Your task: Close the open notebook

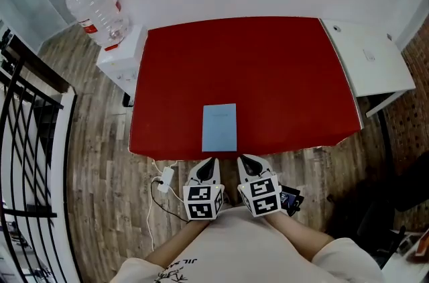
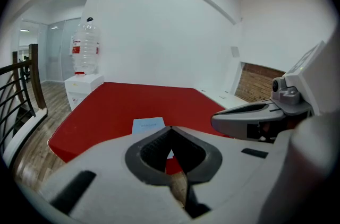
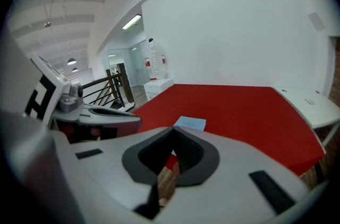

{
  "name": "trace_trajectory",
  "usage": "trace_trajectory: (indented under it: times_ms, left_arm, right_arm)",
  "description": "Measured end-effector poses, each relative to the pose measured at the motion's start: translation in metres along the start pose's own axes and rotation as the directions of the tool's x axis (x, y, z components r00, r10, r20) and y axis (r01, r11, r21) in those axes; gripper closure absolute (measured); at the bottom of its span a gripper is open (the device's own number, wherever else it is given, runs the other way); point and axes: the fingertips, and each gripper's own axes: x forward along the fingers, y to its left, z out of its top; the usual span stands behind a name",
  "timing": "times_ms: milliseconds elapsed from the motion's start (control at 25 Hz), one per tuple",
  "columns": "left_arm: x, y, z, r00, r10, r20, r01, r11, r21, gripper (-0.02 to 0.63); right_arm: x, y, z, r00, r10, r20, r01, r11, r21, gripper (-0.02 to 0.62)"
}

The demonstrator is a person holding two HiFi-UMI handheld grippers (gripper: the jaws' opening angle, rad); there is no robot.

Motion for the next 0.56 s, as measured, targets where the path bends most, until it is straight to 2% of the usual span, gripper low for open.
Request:
trace_trajectory:
  times_ms: [560]
  left_arm:
    - [0.0029, -0.0036, 0.0003, 1.000, -0.019, 0.001, 0.019, 1.000, 0.011, 0.600]
  right_arm:
    - [-0.0027, -0.0056, 0.0015, 1.000, -0.017, 0.013, 0.017, 1.000, 0.018, 0.590]
